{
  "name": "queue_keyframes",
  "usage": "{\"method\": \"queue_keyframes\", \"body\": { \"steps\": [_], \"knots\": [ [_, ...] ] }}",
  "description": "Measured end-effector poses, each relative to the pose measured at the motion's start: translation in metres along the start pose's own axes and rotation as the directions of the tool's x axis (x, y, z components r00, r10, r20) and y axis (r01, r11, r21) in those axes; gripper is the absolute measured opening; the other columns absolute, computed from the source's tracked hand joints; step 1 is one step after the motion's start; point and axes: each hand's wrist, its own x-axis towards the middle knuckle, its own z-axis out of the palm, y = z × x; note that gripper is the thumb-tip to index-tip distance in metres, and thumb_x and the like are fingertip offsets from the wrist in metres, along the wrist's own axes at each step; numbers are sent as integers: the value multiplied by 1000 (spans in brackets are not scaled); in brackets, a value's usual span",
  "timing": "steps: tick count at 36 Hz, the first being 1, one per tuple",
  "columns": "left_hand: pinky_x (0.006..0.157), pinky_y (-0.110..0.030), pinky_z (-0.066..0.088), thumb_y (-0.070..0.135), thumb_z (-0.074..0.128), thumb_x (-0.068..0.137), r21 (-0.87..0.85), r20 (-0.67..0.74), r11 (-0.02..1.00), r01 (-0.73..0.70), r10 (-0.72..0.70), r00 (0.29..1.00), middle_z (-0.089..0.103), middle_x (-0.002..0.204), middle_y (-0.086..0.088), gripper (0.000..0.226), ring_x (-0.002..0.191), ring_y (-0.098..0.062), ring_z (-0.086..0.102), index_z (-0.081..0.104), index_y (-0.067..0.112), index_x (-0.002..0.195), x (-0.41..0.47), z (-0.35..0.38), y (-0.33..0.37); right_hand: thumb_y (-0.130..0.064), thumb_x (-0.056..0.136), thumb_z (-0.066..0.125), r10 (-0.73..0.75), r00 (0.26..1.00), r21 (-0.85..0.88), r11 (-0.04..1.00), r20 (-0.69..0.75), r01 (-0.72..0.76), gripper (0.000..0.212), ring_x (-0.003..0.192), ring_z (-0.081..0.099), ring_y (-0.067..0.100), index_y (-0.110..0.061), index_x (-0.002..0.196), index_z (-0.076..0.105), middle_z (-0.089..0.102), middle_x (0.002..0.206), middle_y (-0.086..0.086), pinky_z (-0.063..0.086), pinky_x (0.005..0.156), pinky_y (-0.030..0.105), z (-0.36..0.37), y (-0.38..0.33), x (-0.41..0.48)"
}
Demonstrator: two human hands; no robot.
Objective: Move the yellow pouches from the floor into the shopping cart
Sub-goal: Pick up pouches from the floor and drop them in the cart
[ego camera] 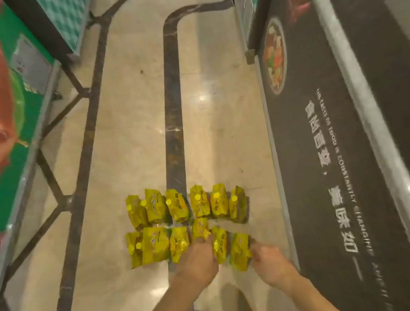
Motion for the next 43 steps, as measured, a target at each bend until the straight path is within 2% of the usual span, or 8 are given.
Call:
{"method": "queue_keyframes", "body": {
  "steps": [9, 12, 16, 21, 26, 31, 38, 43],
  "knots": [
    [100, -38, 42, 12, 48, 93, 42, 64, 998, -42, 39, 997, 40, 140, -12, 59, 125, -33, 50, 32, 23, 149, 126, 114, -30, -27, 86, 49, 100, 995, 77, 992, 10, -101, 47, 119, 53, 29, -14, 132, 51, 55, 129, 10, 39, 99, 28, 98, 58, 142],
    [104, -38, 37, 9, 45, 97, 132, 87, 987, -90, 79, 993, 38, 145, -17, 55, 130, -33, 44, 30, 16, 150, 146, 137, -29, -35, 81, 52, 124, 992, 43, 992, -22, -123, 35, 107, 60, 33, -32, 115, 58, 63, 116, 11, 50, 90, 36, 126, 80, 172],
    [101, -36, 42, 6, 44, 98, 138, 105, 988, -77, 62, 992, 42, 141, -19, 45, 128, -32, 47, 40, 11, 143, 163, 160, -31, -22, 85, 56, 130, 991, -21, 991, -27, -130, 19, 87, 63, 29, -15, 102, 61, 66, 95, 7, 49, 72, 31, 140, 88, 182],
    [95, -37, 48, -4, 43, 95, 129, 52, 990, -59, 52, 997, 60, 124, -17, 35, 117, -30, 58, 56, 6, 127, 172, 165, -32, -17, 85, 49, 120, 987, -36, 992, -105, -124, 20, 88, 65, 33, -14, 97, 64, 69, 95, 14, 53, 75, 35, 145, 85, 186],
    [91, -39, 50, -7, 46, 92, 113, 46, 991, -64, 59, 997, 65, 118, -19, 33, 110, -33, 63, 61, 3, 119, 166, 160, -32, -22, 88, 49, 96, 983, -48, 993, -158, -105, 20, 93, 64, 38, -13, 96, 64, 69, 96, 18, 51, 73, 35, 140, 78, 175],
    [87, -40, 47, -2, 46, 93, 71, 20, 995, -70, 69, 997, 64, 117, -20, 27, 108, -36, 62, 63, 1, 114, 141, 137, -25, -31, 84, 45, 147, 977, 147, 981, -155, -125, 23, 62, 47, 22, -11, 80, 55, 57, 71, 4, 48, 60, 34, 128, 85, 154],
    [81, -43, 46, 3, 43, 94, -16, -58, 996, -85, 84, 995, 64, 113, -24, 26, 104, -39, 62, 63, -1, 110, 68, 56, 9, -26, 94, 38, -15, 989, -73, 997, -147, 4, 26, 90, 61, 40, -13, 92, 59, 67, 93, 17, 48, 75, 39, 52, 40, 76],
    [71, -41, 48, 0, 44, 90, -43, -97, 995, -86, 82, 992, 65, 105, -25, 23, 96, -39, 64, 64, -2, 102, -1, -24, 32, -27, 93, 39, -47, 974, -133, 991, -224, 17, 25, 92, 62, 38, -16, 92, 62, 68, 93, 13, 49, 73, 38, -21, -10, -5]
  ]
}}
